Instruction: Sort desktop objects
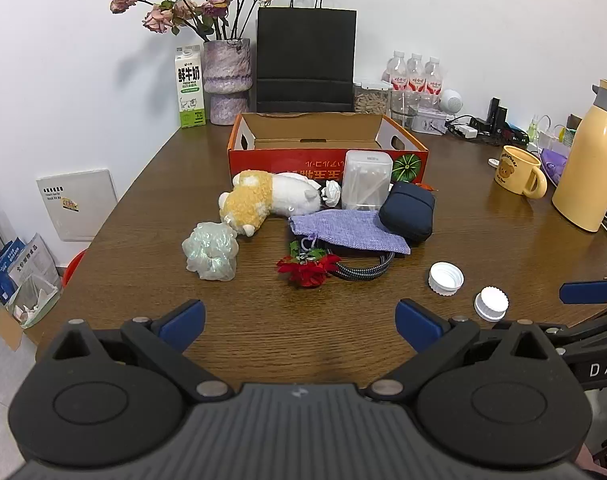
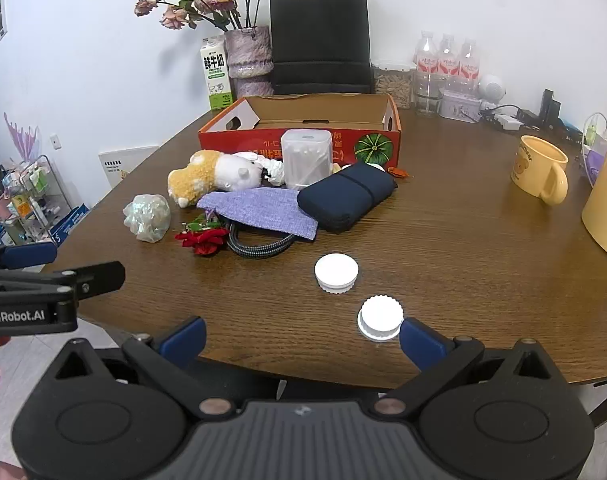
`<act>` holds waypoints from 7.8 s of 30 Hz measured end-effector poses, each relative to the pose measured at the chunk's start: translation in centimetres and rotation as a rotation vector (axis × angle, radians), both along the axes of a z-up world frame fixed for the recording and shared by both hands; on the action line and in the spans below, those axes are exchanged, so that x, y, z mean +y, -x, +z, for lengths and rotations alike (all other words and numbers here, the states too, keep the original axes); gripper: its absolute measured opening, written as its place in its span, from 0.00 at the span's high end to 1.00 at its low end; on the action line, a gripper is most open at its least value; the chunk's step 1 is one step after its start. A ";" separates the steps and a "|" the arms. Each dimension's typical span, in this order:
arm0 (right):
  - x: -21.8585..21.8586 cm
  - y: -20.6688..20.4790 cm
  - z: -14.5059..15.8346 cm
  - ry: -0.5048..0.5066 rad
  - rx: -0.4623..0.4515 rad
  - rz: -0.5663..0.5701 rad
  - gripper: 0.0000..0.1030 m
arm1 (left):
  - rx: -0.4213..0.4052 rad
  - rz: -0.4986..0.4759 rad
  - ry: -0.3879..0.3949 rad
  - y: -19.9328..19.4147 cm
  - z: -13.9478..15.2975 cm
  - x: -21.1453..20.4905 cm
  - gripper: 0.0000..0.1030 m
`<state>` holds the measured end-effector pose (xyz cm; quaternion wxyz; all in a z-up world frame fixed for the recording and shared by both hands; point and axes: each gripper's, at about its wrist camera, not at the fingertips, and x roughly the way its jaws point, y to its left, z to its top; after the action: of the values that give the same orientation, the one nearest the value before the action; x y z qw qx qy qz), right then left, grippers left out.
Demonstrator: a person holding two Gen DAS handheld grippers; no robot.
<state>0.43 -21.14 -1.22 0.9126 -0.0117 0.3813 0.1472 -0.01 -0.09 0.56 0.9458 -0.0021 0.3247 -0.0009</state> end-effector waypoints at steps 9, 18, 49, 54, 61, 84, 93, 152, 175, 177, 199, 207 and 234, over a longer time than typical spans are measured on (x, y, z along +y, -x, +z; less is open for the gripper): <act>0.1 -0.1 0.0 0.002 -0.002 0.000 0.00 | -0.001 0.000 0.002 0.0 0.0 0.1 0.00; 0.2 -0.1 0.2 0.002 -0.008 0.000 0.00 | -0.001 0.000 0.003 0.1 0.0 0.2 0.00; 0.1 0.1 0.0 0.000 -0.016 -0.004 0.00 | -0.003 0.002 0.003 0.2 -0.3 0.2 0.00; 0.0 0.2 -0.1 -0.001 -0.022 -0.005 0.00 | 0.000 0.003 0.005 0.2 -0.5 0.2 0.00; 0.1 0.2 -0.2 -0.001 -0.021 -0.005 0.00 | 0.000 0.005 0.006 0.2 -0.6 0.2 0.00; -3.1 -3.0 -6.2 0.000 -0.041 -0.052 0.02 | 0.035 0.048 0.008 -2.8 -4.5 0.9 0.00; -4.4 -4.6 -8.5 -0.017 -0.113 -0.044 0.21 | 0.039 0.055 0.041 -4.5 -6.5 1.1 0.00; -1.0 -15.2 -5.1 -0.082 -0.189 0.015 0.63 | -0.011 0.151 0.044 -15.7 -6.9 9.1 0.54; 1.6 -22.1 1.0 -0.085 -0.325 0.083 0.63 | -0.132 0.041 0.086 -22.4 0.9 7.7 0.54; 2.0 -23.5 1.7 -0.083 -0.335 0.088 0.63 | -0.129 0.024 0.088 -24.0 1.6 7.2 0.54; 6.5 -47.2 -1.5 0.041 -0.061 0.038 0.63 | 0.169 -0.033 0.019 -46.7 -1.9 3.5 0.54; 7.8 -50.5 -4.5 0.114 0.055 0.058 0.63 | 0.267 -0.011 -0.031 -50.0 -6.0 3.4 0.54; 6.7 -45.4 0.4 0.085 -0.059 0.058 0.00 | 0.087 -0.003 -0.067 -44.1 -1.1 3.7 0.00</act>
<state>45.87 -14.44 -0.84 0.9175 -0.0660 0.3595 0.1569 44.09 3.66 -0.50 0.9304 0.0301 0.3653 0.0086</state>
